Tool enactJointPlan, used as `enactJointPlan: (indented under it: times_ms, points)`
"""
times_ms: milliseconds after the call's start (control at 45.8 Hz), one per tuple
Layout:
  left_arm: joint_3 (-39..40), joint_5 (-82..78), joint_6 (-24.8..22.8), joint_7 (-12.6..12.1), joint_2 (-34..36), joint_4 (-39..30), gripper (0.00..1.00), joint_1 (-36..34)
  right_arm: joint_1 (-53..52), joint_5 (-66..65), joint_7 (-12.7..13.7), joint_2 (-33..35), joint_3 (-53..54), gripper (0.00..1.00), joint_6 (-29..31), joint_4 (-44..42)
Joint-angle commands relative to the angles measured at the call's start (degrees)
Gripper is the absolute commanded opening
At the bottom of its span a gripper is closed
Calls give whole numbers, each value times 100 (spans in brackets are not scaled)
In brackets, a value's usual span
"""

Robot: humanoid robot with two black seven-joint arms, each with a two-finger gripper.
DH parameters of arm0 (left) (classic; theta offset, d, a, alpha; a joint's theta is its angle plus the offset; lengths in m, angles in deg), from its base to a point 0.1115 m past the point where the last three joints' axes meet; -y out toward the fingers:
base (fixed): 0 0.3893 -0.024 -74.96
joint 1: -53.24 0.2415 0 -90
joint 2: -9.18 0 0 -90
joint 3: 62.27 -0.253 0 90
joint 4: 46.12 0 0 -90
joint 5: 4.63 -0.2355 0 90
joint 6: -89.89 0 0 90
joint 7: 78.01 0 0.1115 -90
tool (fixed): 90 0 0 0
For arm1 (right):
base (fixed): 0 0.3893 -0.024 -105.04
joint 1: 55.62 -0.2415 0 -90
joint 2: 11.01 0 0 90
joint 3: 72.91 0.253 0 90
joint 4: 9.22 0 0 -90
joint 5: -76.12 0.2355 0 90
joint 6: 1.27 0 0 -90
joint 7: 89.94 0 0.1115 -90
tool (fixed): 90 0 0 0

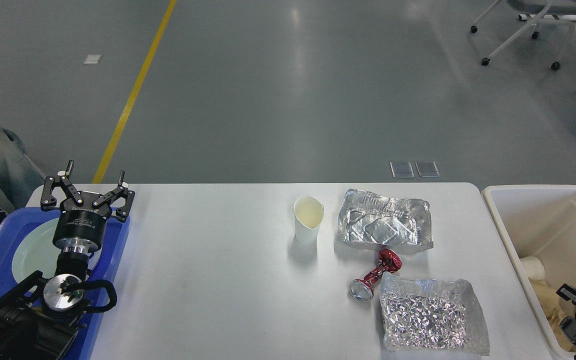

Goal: Tidy desktop
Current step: 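Withdraw the right gripper and move it toward the clear foil bag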

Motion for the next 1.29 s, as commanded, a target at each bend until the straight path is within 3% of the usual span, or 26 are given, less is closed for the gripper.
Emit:
enactJointPlan:
  times_ms: [0, 219, 415, 524, 634, 874, 1114, 1267]
  points:
    - [0, 0, 7, 0, 0, 0, 96, 0, -213, -52, -15, 62, -6, 100, 52, 155]
    - [0, 0, -1, 0, 0, 0, 96, 0, -1232, -737, 11, 1046, -120, 100, 447, 1639]
    - [0, 0, -1, 0, 0, 0, 96, 0, -3007, -1810, 38, 2031, -558, 100, 1404, 3731]
    - [0, 0, -1, 0, 0, 0, 96, -18, -4421, -1890, 38, 2014, -1778, 100, 2475, 4488]
    - [0, 0, -1, 0, 0, 0, 96, -18, -6012, -1846, 38, 1575, -2843, 100, 3846, 5015]
    - [0, 0, -1, 0, 0, 0, 96, -18, -8535, -1354, 38, 872, -3231, 100, 6142, 5832]
    - [0, 0, -1, 0, 0, 0, 96, 0, -11137, -835, 38, 687, -3627, 100, 6194, 7441]
    - [0, 0, -1, 0, 0, 0, 96, 0, -12263, -344, 38, 441, -3671, 100, 6194, 8250]
